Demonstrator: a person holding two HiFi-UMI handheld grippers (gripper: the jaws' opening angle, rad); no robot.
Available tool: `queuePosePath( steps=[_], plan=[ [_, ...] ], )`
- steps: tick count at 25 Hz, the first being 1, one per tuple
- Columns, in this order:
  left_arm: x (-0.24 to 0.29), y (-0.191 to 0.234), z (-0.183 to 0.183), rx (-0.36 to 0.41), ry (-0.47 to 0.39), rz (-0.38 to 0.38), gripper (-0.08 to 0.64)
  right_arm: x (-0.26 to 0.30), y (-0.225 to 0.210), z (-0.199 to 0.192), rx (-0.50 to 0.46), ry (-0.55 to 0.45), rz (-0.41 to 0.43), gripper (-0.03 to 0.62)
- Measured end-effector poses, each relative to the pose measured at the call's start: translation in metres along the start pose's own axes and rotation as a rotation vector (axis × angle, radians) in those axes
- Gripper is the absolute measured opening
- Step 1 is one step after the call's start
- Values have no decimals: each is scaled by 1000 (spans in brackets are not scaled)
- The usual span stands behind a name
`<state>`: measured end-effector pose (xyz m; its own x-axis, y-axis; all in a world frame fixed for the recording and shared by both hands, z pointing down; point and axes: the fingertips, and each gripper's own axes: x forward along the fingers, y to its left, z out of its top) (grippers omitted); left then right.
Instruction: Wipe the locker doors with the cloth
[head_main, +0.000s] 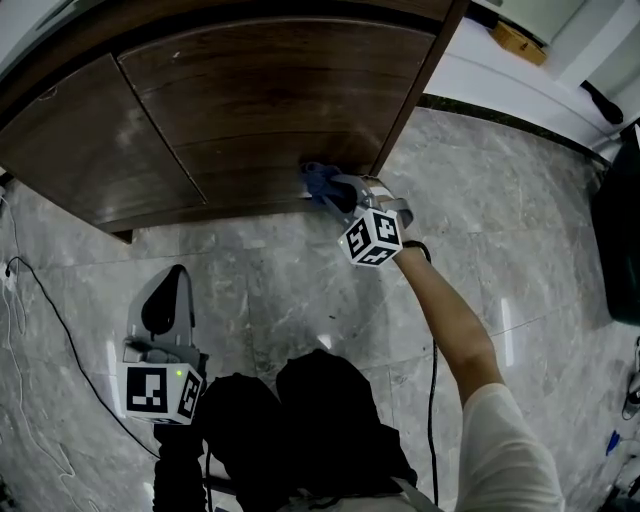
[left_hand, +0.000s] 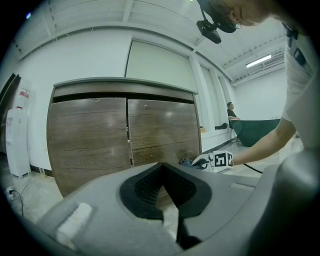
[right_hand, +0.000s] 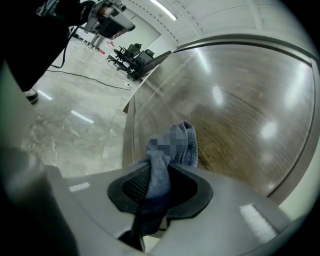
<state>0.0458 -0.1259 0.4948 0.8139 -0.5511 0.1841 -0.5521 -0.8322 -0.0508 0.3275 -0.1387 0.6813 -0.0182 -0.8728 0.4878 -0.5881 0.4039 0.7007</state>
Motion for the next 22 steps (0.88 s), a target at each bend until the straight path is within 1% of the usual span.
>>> queuePosePath(
  steps=[5,9,14,18,22],
  plan=[
    [-3,2,-3,-4,5,11,-2,16,20,-5,8,26,46,84],
    [-6,1,-1,-1,2,16,-2,16,17,2,7,38,49,86],
    [-14,1,2,-2,-10,17,-2,-1,-18,44,16,-25,-15,86],
    [-19,0,5,-4,-22,17,-2,-17,-50,78,-9,-43,-78,86],
    [-22,-1,7,-4,-33,12,-2,-36,-85,110,-4,-70,-149,86]
  ],
)
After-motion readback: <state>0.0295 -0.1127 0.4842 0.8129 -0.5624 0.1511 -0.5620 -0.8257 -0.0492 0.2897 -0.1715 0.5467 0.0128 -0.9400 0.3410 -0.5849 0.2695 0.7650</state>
